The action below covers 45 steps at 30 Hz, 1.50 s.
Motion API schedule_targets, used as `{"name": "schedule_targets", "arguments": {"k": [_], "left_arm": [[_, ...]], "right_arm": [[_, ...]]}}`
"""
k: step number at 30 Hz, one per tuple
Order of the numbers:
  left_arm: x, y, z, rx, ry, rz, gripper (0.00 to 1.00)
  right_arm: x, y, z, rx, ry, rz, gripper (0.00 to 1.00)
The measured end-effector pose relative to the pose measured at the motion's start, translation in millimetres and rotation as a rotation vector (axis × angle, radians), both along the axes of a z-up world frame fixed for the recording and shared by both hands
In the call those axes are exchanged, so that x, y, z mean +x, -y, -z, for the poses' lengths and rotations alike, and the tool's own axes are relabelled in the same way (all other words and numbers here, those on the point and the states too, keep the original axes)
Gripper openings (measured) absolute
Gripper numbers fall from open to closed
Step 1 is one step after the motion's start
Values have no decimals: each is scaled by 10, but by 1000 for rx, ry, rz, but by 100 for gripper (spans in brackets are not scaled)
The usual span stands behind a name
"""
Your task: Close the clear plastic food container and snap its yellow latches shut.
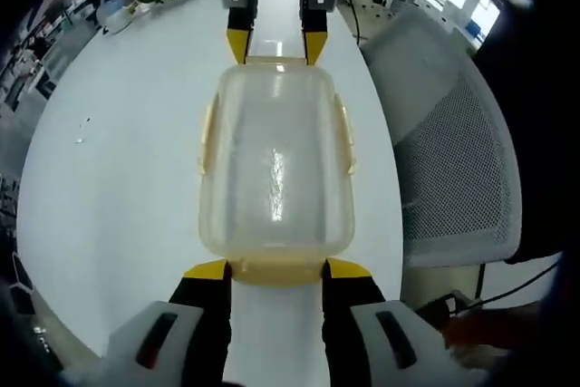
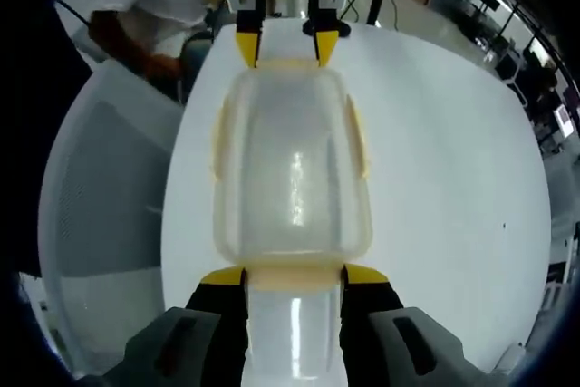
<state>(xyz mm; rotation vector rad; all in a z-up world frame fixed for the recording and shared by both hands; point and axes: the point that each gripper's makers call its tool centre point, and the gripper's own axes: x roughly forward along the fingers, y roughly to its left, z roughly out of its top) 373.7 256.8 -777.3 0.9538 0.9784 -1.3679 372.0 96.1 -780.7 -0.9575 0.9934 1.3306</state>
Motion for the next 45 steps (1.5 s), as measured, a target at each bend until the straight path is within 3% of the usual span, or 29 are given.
{"name": "schedule_targets", "arguments": {"k": [45], "left_arm": [[-33,869,96,-3,-24,2,38]], "right_arm": [[-46,866,123,-20,-32,20,37]]}}
